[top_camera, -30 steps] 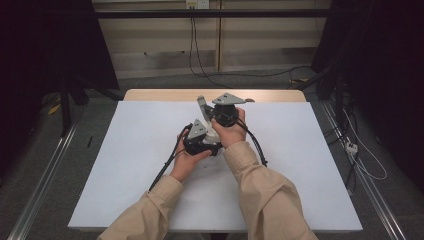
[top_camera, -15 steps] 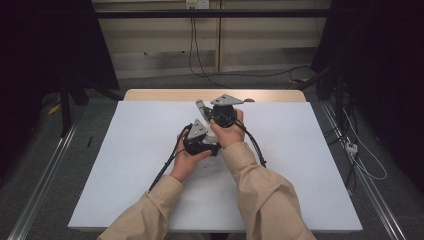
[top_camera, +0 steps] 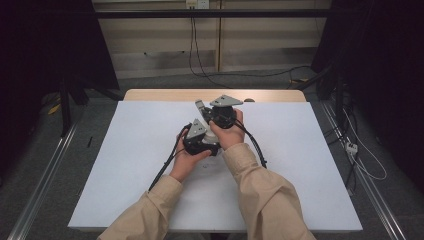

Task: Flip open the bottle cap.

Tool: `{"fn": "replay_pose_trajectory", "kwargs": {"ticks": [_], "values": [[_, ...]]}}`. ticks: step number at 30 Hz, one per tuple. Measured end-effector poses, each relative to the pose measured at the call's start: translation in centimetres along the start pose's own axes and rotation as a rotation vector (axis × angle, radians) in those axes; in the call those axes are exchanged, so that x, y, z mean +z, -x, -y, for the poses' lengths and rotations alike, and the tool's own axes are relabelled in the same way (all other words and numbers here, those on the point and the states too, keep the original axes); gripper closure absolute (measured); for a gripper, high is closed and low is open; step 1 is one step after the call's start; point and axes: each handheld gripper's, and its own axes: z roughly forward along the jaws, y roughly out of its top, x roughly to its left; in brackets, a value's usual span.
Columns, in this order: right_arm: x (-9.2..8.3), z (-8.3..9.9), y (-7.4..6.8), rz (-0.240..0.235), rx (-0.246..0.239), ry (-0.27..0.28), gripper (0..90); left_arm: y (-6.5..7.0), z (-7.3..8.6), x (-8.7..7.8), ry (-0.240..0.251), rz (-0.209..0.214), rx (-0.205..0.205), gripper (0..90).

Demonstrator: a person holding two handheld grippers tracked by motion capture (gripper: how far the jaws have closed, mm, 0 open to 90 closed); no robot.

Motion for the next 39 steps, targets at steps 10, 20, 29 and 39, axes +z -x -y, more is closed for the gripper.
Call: {"fn": "replay_pose_trajectory", "kwargs": {"ticks": [10, 20, 29, 39], "values": [[-1.8, 0.2, 0.3, -0.052, 0.000, 0.020, 54.1, -0.7, -0.1, -1.1, -0.087, 0.037, -0.014, 5.8], [-5.2, 1.6, 0.5, -0.076, 0.024, 0.033, 30.9, -0.6, 0.8, -3.8, -0.134, 0.063, 0.001, 5.1], [-8.3, 4.1, 1.0, -0.086, 0.031, 0.041, 18.6, -0.8, 0.8, -7.3, -0.105, 0.077, -0.020, 5.1], [-10.5, 7.3, 1.9, -0.066, 0.027, 0.014, 14.6, -1.7, 1.8, -11.1, -0.115, 0.050, -0.032, 5.1]]}}
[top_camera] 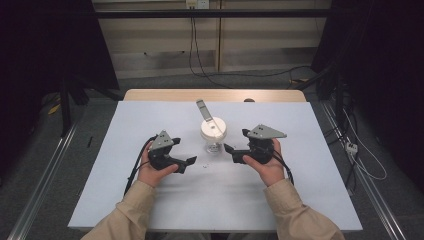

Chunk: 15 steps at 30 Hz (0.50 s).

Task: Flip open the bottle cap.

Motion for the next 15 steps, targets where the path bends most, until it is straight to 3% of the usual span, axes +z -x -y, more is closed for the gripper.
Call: {"fn": "replay_pose_trajectory", "kwargs": {"ticks": [4, 7, 15], "values": [[-0.5, 1.1, 0.1, 0.002, 0.012, -0.005, 13.9, 0.0, 0.4, -0.8, -0.001, -0.005, -0.010, 5.1], [-1.0, 1.7, 0.1, -0.002, 0.012, -0.010, 13.3, -0.1, 0.6, -1.3, -0.014, -0.011, 0.011, 5.2], [-2.9, 3.9, 0.7, 0.010, 0.041, -0.029, 12.6, -0.4, 1.7, -3.1, -0.029, -0.020, -0.011, 5.5]]}}
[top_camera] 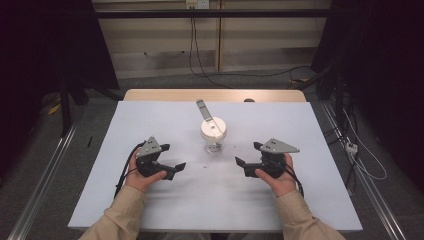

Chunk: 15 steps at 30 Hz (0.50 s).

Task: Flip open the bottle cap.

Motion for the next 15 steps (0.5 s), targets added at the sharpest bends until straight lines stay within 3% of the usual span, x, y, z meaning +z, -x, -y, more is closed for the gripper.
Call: {"fn": "replay_pose_trajectory", "kwargs": {"ticks": [10, 15], "values": [[-1.8, 1.4, 0.6, 0.010, 0.008, -0.004, 12.5, -0.4, 1.4, -2.4, -0.018, -0.023, -0.014, 5.6], [-2.6, 1.9, 1.0, 0.019, 0.015, 0.003, 12.6, -0.6, 2.1, -3.3, -0.003, -0.026, -0.037, 5.6]]}}
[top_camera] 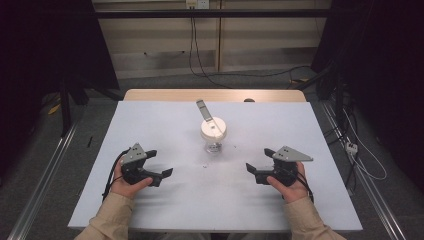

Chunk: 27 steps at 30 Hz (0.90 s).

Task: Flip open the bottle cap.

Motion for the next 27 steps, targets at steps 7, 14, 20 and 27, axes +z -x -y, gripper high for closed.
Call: {"fn": "replay_pose_trajectory", "kwargs": {"ticks": [7, 14, 20, 27], "values": [[-0.9, 0.6, 0.1, 0.005, -0.005, 0.003, 13.2, -0.3, 0.5, -0.9, 0.007, -0.013, -0.010, 5.7], [-1.6, 1.1, 0.3, 0.011, 0.001, 0.002, 13.3, -0.4, 0.8, -1.5, -0.001, -0.015, -0.011, 5.8], [-2.2, 1.6, 0.8, 0.022, 0.014, 0.005, 13.4, -0.4, 1.1, -1.8, 0.000, -0.020, -0.023, 5.8], [-2.6, 2.0, 0.8, 0.027, 0.010, 0.000, 13.8, -0.7, 1.4, -2.2, -0.005, -0.032, -0.024, 5.8]]}}
